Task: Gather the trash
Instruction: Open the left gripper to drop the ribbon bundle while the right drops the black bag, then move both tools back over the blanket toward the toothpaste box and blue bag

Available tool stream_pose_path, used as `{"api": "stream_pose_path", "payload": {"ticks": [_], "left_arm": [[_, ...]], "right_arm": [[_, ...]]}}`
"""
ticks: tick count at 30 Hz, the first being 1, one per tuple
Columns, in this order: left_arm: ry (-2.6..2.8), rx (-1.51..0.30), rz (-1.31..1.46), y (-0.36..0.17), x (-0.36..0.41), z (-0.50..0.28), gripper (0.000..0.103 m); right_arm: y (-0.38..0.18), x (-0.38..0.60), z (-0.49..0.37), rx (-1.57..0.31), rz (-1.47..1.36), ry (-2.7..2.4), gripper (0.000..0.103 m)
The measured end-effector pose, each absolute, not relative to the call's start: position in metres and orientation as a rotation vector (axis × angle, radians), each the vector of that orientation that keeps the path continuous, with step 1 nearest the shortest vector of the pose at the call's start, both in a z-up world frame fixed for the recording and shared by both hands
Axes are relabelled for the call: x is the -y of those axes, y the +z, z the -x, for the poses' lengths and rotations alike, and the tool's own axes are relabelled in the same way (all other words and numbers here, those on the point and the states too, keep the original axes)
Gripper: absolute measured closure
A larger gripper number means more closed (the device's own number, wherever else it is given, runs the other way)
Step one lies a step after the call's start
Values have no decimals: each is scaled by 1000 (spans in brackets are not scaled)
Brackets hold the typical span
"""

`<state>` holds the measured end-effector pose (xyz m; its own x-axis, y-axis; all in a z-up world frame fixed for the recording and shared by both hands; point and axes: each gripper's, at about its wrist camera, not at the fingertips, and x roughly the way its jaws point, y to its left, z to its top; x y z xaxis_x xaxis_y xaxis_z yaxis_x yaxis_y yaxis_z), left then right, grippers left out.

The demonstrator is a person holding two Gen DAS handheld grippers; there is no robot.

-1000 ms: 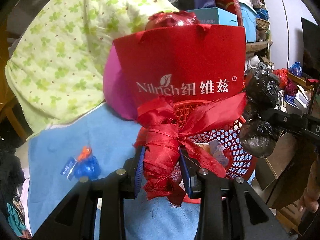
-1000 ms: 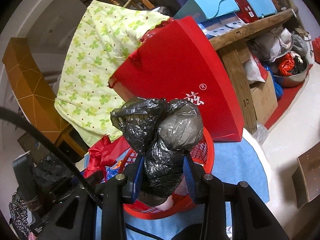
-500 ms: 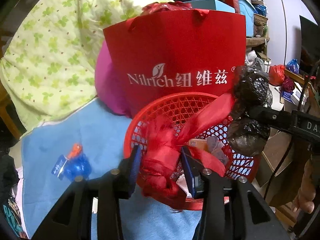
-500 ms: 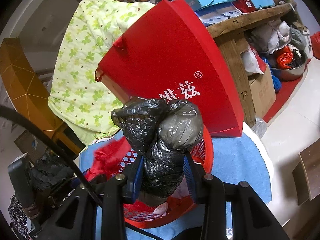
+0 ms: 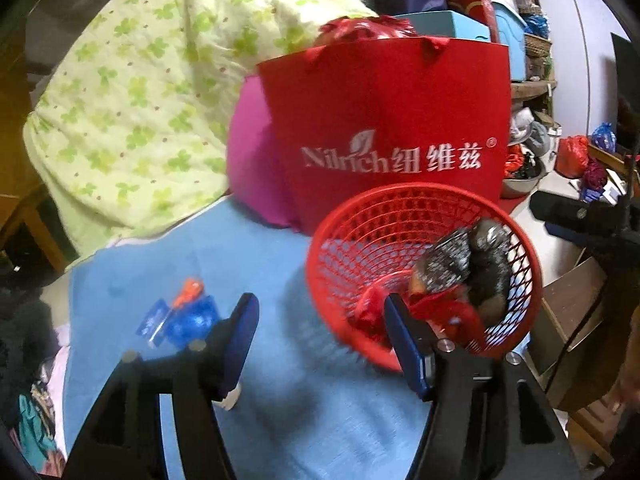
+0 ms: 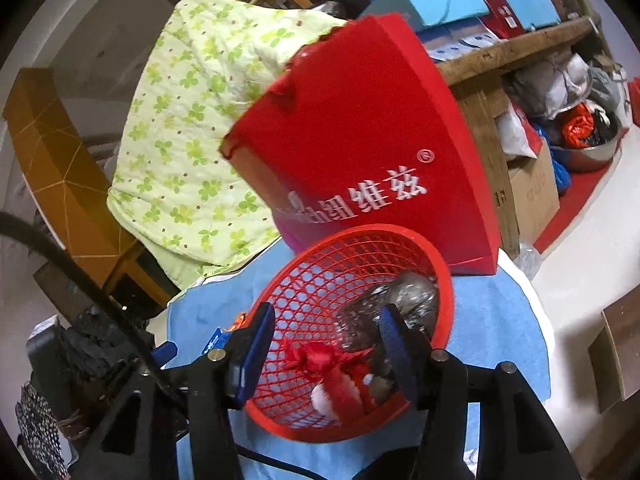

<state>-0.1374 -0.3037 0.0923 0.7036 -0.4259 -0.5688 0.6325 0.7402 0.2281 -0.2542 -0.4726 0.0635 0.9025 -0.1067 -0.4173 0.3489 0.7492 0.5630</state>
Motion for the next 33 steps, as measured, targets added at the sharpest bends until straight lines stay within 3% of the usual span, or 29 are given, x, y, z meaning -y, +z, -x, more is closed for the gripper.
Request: {"api": "stream_pose_path", "payload": {"ticks": [18,33], "left_arm": [[-428,-521,-338,90,200,121,37],[-162,-670,-205,29,67,45,37]], "right_arm": [[102,372,212,-416,-505,-88,44],[67,301,149,-596,-416,46,44]]}}
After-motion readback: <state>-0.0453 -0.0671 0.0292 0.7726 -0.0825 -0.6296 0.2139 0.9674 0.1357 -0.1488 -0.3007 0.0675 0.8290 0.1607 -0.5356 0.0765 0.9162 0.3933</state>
